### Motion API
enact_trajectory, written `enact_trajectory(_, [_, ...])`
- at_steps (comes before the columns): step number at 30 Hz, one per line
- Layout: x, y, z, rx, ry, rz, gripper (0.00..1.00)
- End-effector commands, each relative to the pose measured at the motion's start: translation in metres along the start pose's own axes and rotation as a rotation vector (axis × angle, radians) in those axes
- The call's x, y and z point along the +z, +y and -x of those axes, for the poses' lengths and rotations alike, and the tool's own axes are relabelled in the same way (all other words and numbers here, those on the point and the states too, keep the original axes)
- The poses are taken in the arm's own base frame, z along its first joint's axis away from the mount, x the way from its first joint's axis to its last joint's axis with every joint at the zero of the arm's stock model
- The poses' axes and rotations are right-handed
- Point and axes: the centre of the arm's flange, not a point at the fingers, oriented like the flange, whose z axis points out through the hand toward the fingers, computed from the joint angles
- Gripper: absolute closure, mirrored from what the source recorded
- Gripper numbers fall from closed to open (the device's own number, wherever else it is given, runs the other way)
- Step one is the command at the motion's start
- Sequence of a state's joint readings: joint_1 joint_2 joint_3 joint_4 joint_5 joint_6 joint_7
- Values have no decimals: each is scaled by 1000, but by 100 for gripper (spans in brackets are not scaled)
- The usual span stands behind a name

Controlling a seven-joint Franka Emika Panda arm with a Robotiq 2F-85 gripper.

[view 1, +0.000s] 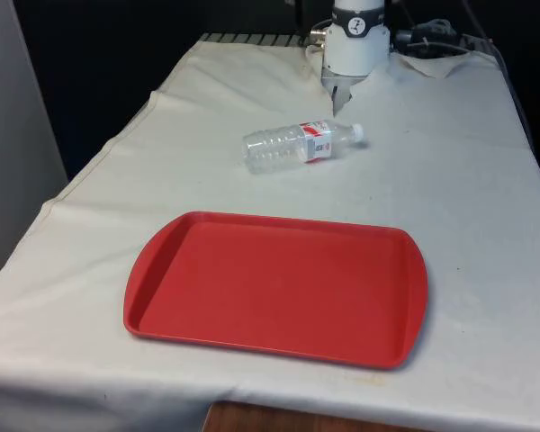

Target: Place the bottle upright on the tray.

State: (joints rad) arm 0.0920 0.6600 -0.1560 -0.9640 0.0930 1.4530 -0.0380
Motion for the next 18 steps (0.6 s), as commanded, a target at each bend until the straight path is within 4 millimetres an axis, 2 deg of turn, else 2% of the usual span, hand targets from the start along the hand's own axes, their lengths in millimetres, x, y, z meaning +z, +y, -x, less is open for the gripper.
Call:
enact_trajectory(1, [2,0,0,1,-4,2,0])
enact_trajectory(18, [50,2,-12,5,-8,17,0])
